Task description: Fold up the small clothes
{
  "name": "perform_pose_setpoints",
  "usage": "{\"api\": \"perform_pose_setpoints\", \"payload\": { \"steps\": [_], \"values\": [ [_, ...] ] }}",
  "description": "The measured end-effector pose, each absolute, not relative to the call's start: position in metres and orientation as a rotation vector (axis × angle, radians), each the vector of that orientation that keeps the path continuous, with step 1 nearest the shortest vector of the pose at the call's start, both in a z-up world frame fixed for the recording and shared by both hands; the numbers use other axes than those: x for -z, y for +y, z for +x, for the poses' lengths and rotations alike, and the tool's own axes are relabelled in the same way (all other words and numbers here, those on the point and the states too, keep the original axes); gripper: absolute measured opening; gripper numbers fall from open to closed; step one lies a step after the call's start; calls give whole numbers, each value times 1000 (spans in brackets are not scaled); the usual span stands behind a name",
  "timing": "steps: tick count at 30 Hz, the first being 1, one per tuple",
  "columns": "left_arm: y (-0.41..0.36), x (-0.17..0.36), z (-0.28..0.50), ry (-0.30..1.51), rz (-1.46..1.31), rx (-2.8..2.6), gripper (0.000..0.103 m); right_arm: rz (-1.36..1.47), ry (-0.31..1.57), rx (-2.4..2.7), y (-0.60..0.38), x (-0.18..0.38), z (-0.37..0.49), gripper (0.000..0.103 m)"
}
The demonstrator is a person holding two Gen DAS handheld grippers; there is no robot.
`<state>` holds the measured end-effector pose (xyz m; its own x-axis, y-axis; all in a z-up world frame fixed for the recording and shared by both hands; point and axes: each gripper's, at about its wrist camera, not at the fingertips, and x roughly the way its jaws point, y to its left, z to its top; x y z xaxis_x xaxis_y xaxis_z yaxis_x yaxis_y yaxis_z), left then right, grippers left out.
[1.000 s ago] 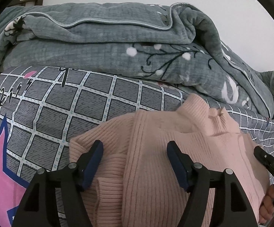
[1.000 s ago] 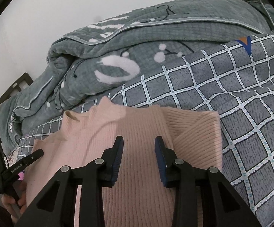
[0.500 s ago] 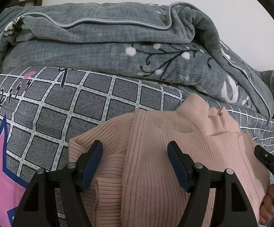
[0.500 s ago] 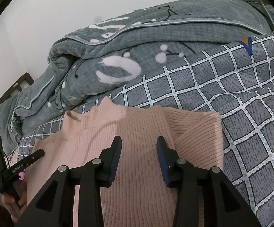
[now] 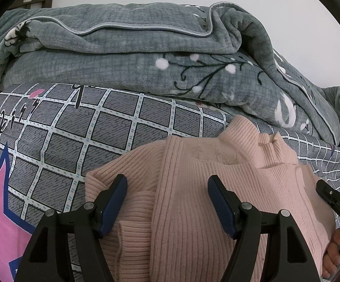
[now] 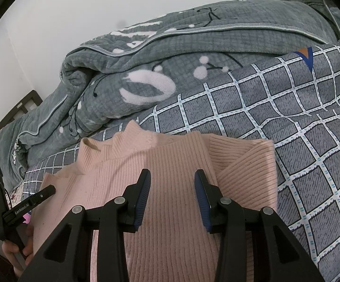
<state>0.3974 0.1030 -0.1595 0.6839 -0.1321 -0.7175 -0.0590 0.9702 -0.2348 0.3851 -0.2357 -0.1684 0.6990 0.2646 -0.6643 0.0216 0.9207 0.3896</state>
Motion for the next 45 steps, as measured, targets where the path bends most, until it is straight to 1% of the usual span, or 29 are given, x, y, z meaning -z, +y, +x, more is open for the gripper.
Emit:
{"api": "perform_pose_setpoints", "payload": {
  "steps": [10, 14, 17, 22, 28, 31, 34, 36, 41, 45],
  "values": [
    [102, 160, 398, 816, -244, 47, 69, 387, 777, -144, -235, 165, 382, 39],
    [101, 157, 394, 787, -243, 82, 69, 338, 758, -168, -227, 160, 378, 39],
    [95, 151, 388, 750, -203, 103, 70, 321, 721, -176, -225, 155, 373, 43],
    [86, 139, 376, 678, -146, 133, 70, 331, 647, -153, -230, 145, 361, 43],
    [86, 122, 360, 568, -155, 189, 70, 245, 521, -130, -230, 114, 330, 43],
    [81, 115, 352, 521, -126, 198, 70, 244, 562, -126, -238, 97, 311, 43],
    [77, 107, 340, 465, -104, 174, 70, 282, 624, -149, -252, 95, 280, 43],
    [77, 104, 330, 462, -112, 179, 70, 290, 654, -149, -259, 99, 260, 43],
    [82, 104, 291, 569, -127, 194, 70, 299, 770, -158, -270, 127, 218, 43],
    [105, 121, 240, 673, -227, 236, 70, 403, 843, -198, -276, 155, 203, 43]
  ]
}}
